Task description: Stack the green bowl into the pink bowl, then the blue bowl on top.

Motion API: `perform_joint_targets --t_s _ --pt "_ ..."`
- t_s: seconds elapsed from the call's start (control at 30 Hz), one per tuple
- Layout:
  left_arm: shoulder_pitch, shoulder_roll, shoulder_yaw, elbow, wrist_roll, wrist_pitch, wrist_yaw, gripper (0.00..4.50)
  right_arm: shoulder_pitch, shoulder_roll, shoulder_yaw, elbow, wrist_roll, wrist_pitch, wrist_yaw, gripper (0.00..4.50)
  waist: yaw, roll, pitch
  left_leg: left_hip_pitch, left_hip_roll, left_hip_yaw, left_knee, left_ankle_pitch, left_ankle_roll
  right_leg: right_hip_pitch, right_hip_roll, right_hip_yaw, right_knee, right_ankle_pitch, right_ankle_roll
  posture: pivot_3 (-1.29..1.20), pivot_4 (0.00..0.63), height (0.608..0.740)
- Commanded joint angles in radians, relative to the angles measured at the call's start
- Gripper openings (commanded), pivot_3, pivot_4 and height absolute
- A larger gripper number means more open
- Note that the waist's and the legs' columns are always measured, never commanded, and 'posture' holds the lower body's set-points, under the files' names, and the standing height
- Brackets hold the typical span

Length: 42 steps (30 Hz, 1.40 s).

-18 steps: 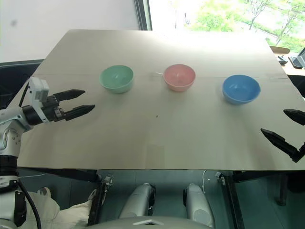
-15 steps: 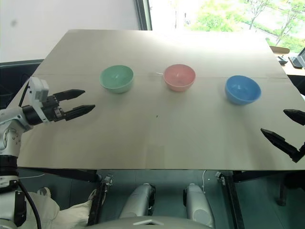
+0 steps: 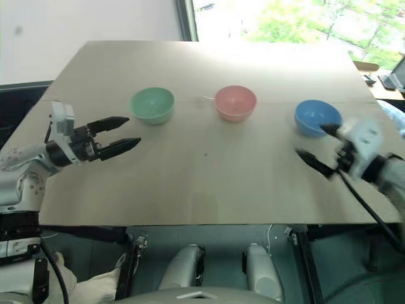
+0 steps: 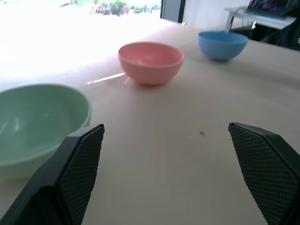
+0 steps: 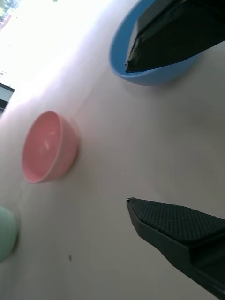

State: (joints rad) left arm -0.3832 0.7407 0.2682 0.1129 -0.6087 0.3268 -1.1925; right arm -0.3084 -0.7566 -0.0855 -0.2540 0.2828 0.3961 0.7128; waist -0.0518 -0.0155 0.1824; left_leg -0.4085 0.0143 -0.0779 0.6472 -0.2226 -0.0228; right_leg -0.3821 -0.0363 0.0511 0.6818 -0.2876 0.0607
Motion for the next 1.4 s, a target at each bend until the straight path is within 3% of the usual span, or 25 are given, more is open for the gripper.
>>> perform_joint_targets --t_s 0.03,0.17,0.4,0.63,0.83,0.9,0.97,1.0,1.03,1.33,1.4 --pt "-0.004 -0.012 0.023 -0.015 -0.014 -0.030 0.002 4.50 -0.227 0.094 0.235 0.256 -0.261 -0.136 -0.080 4.47 -0.005 0.000 0.000 0.001 0.001 0.000 0.000 0.000 0.000 0.000 0.001 0.000 0.000 0.000 0.000 0.00 0.150 0.740" --pt "0.004 -0.010 0.036 0.002 -0.004 -0.051 -0.003 4.50 -0.444 0.230 0.374 0.594 -0.380 -0.294 -0.079 4.47 -0.005 0.000 0.000 -0.008 0.001 0.000 -0.002 0.000 0.000 -0.010 0.001 0.000 0.001 0.001 -0.001 0.00 0.150 0.740" --pt "0.057 0.003 0.066 -0.076 -0.035 -0.039 -0.006 4.50 -0.656 0.361 0.445 1.005 -0.484 -0.512 -0.075 4.47 -0.004 0.000 0.000 -0.011 -0.003 0.001 -0.007 0.003 -0.005 -0.014 -0.003 0.001 -0.003 0.001 -0.001 0.00 0.150 0.740" --pt "0.112 0.007 0.096 -0.125 -0.052 -0.029 0.008 4.50 -0.743 0.406 0.445 1.134 -0.542 -0.629 -0.106 1.66 -0.013 0.000 0.000 -0.008 -0.003 0.001 -0.008 0.001 -0.002 -0.014 -0.003 0.001 0.003 0.001 -0.001 0.00 0.150 0.740" --pt "0.137 0.004 0.101 -0.141 -0.050 -0.032 0.020 4.50 -0.736 0.399 0.423 1.020 -0.515 -0.575 -0.015 1.66 -0.015 0.000 0.001 -0.007 -0.003 0.001 -0.008 0.001 -0.002 -0.014 -0.003 0.002 0.004 0.001 -0.001 0.00 0.150 0.740" --pt "0.139 0.002 0.100 -0.143 -0.051 -0.032 0.024 4.50 -0.737 0.402 0.419 0.956 -0.491 -0.543 0.042 2.04 -0.016 0.000 0.001 -0.007 -0.003 0.001 -0.008 0.001 -0.002 -0.014 -0.003 0.002 0.005 0.001 -0.001 0.00 0.150 0.740" --pt "0.136 0.002 0.097 -0.145 -0.051 -0.029 0.028 4.50 -0.772 0.426 0.423 0.977 -0.515 -0.566 -0.010 2.53 -0.017 0.000 0.001 -0.007 -0.003 0.001 -0.008 0.001 -0.002 -0.014 -0.003 0.002 0.005 0.001 -0.001 0.00 0.150 0.740" --pt "0.134 0.003 0.095 -0.146 -0.051 -0.027 0.030 4.50 -0.789 0.437 0.429 1.003 -0.530 -0.578 -0.028 3.16 -0.017 0.000 0.001 -0.007 -0.003 0.001 -0.007 0.001 -0.002 -0.014 -0.003 0.002 0.006 0.001 -0.001 0.00 0.150 0.740" --pt "0.133 0.004 0.093 -0.146 -0.049 -0.028 0.032 4.50 -0.808 0.449 0.439 1.037 -0.547 -0.592 -0.049 3.23 -0.018 0.000 0.001 -0.007 -0.003 0.001 -0.007 0.001 -0.002 -0.014 -0.002 0.002 0.006 0.001 -0.001 0.00 0.150 0.740" --pt "0.155 0.003 0.097 -0.169 -0.054 -0.024 0.045 4.50 -0.957 0.554 0.517 1.429 -0.704 -0.727 -0.265 3.23 -0.017 0.000 0.001 -0.006 -0.003 0.001 -0.007 0.002 -0.003 -0.015 -0.002 0.002 0.008 0.000 -0.001 0.00 0.150 0.740" --pt "0.165 0.005 0.104 -0.188 -0.061 -0.015 0.056 4.50 -0.963 0.564 0.530 1.474 -0.729 -0.742 -0.286 2.73 -0.016 0.000 0.001 -0.006 -0.003 0.001 -0.007 0.002 -0.003 -0.015 -0.002 0.002 0.008 0.000 -0.001 0.00 0.150 0.740"
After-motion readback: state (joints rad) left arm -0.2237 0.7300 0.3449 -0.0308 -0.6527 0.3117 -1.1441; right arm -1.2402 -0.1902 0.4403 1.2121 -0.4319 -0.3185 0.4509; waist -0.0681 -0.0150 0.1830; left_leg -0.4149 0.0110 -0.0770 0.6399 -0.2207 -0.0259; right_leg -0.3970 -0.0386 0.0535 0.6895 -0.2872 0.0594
